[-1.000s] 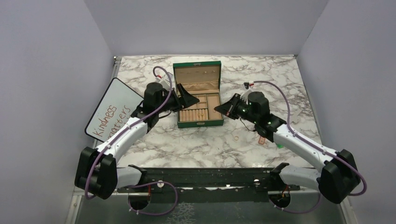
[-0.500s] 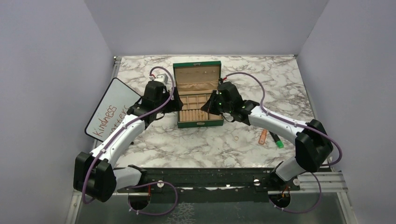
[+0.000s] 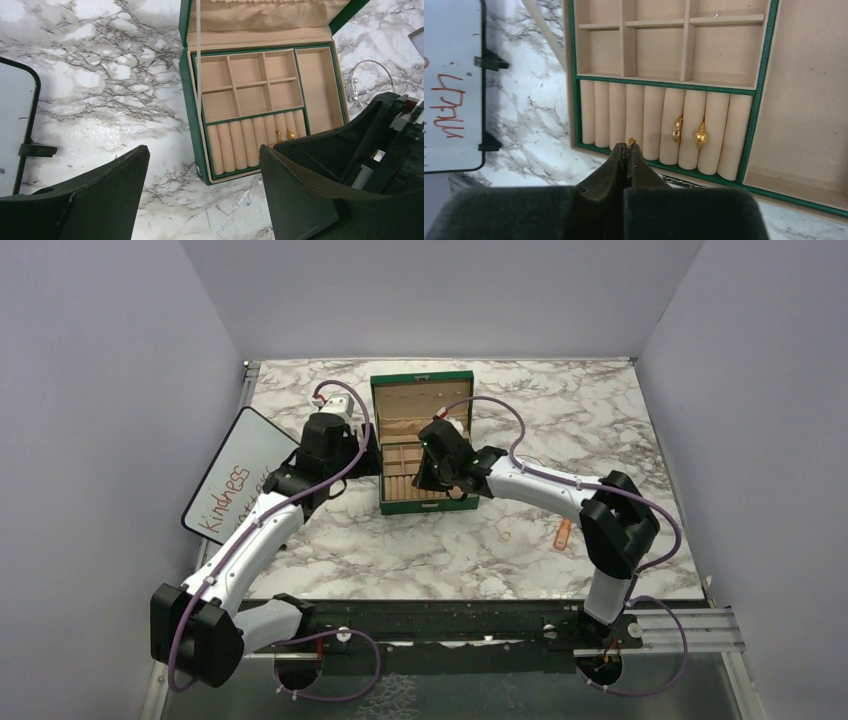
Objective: Organize the mixed jewelry
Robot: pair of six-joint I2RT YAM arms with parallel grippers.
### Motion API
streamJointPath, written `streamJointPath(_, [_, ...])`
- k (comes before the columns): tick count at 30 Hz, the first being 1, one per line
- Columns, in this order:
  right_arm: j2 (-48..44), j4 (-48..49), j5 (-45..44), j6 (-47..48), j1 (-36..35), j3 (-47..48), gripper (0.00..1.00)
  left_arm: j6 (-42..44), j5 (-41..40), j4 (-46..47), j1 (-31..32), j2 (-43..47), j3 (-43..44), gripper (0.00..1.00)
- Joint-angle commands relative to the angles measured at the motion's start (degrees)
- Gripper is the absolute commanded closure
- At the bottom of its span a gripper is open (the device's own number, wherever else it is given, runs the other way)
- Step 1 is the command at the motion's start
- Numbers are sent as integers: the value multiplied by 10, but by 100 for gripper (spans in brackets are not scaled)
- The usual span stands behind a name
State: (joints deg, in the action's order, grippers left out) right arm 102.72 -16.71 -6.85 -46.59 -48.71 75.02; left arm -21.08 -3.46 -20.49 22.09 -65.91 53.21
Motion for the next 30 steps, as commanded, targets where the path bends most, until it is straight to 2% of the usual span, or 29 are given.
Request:
streamJointPath(1, [26, -46, -43, -14, -11, 32, 99, 10, -42, -6, -3, 29, -12, 18])
streamJointPath(12, [51, -115, -103, -51, -20, 75, 99, 14, -56, -6, -2, 53, -19, 18])
streamJointPath(30, [99, -145, -134, -66, -31, 116, 99, 16, -82, 6, -2, 97, -32, 18])
